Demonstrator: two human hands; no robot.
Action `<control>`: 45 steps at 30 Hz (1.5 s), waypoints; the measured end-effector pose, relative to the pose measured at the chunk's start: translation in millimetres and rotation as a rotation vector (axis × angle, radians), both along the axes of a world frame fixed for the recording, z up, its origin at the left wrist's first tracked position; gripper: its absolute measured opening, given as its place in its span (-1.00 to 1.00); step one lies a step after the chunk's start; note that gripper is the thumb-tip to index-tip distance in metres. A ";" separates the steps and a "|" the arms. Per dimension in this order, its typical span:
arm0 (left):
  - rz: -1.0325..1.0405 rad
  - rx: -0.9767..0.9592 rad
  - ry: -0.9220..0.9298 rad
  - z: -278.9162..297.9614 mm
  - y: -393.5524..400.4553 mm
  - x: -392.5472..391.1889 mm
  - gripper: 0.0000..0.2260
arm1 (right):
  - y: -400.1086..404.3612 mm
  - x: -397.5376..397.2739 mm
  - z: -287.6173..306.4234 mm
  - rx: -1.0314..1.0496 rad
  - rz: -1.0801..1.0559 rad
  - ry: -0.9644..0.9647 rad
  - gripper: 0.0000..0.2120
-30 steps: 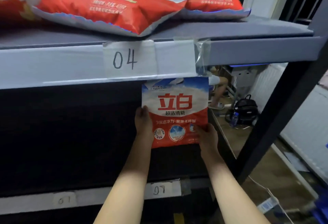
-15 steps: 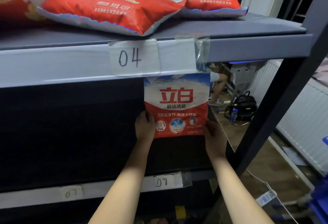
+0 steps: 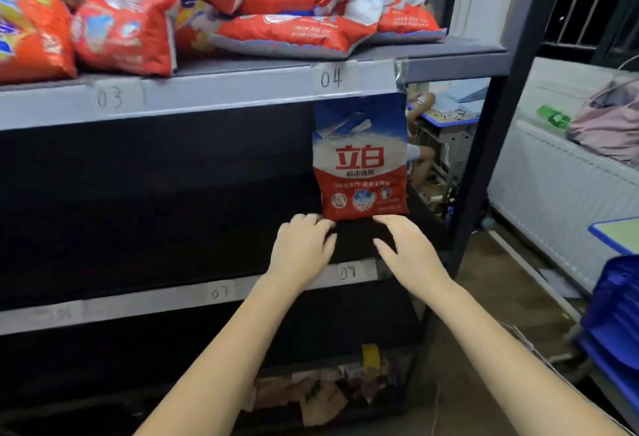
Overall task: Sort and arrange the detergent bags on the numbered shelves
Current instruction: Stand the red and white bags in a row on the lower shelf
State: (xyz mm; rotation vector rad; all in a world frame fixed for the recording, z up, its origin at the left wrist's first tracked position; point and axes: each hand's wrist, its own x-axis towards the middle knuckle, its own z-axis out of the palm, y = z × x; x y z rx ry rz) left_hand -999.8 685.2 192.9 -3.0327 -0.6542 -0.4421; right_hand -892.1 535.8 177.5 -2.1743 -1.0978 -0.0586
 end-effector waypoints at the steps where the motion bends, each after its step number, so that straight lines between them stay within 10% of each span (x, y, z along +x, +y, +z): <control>1: -0.039 0.007 -0.058 19.4 -4.4 -9.7 -0.68 | -6.3 -7.7 17.5 0.022 0.017 -0.032 -0.58; 13: -0.087 0.144 -0.493 217.5 19.3 -30.5 -0.72 | 14.5 5.1 232.5 0.318 0.045 -0.229 -0.68; 26: 0.066 0.036 -0.521 254.2 102.9 72.2 -0.70 | 156.6 102.3 307.9 0.528 0.113 0.964 -0.76; 36: 0.032 -0.011 -0.622 254.4 111.0 71.9 -0.73 | 210.8 122.5 316.3 0.791 -0.083 0.564 -0.58; 45: -0.107 -0.488 -0.832 262.2 93.6 53.9 -0.68 | 75.0 73.7 336.3 0.933 0.161 0.299 -0.81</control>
